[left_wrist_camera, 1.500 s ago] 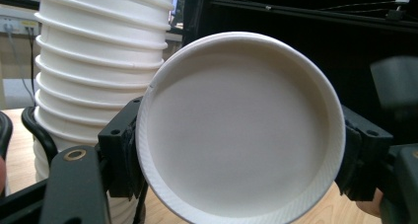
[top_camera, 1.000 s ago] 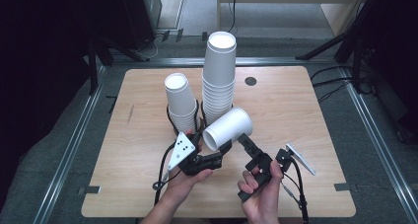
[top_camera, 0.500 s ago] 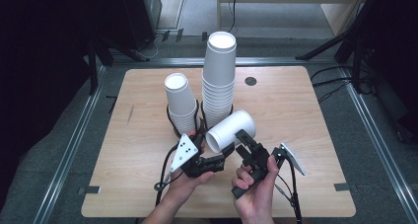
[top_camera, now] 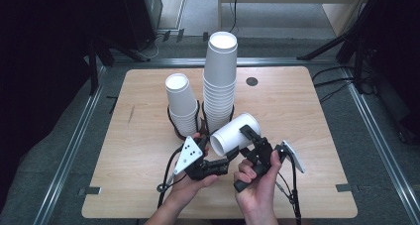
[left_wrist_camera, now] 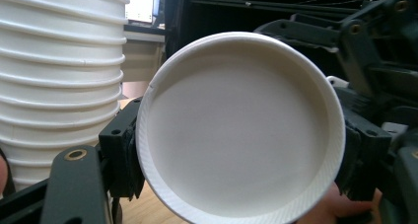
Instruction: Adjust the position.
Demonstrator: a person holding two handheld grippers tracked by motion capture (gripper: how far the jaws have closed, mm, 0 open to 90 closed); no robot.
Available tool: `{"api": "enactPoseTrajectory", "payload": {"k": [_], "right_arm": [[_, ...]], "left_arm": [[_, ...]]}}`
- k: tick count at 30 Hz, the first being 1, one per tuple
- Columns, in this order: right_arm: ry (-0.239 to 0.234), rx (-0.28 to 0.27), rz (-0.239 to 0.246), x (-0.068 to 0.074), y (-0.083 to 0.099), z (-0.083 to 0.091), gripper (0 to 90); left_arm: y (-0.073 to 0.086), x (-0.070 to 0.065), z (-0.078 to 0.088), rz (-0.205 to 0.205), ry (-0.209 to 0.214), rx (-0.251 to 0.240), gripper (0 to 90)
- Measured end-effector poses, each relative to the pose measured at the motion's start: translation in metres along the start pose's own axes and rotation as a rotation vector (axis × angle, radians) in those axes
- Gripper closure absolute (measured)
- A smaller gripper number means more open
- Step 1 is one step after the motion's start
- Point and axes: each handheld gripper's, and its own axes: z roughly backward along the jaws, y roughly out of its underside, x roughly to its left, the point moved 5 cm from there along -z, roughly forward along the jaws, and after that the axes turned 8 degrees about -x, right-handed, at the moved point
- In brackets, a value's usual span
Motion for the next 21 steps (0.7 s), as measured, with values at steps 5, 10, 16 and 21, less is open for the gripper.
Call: {"api": "enactPoseTrajectory", "payload": {"k": [5, 10, 16, 21], "right_arm": [[-0.010, -0.001, -0.034, -0.0020, -0.0025, -0.0052, 4.7], [-0.013, -0.010, -0.047, -0.0021, -0.0057, -0.0079, 8.9], [-0.016, -0.018, -0.030, -0.0015, -0.0052, -0.0079, 12.0], [-0.031, -0.026, 0.025, 0.0007, -0.0037, -0.0073, 13.6]], "left_arm": [[0.0006, -0.0015, -0.0003, -0.001, 0.007, 0.004, 23.0], [0.0017, -0.0024, -0.0005, -0.005, 0.010, 0.009, 23.0], [0.0013, -0.0010, 0.0006, 0.027, 0.027, 0.012, 22.4], [-0.0019, -0.0023, 0.0036, -0.020, 0.020, 0.068, 19.4]]}}
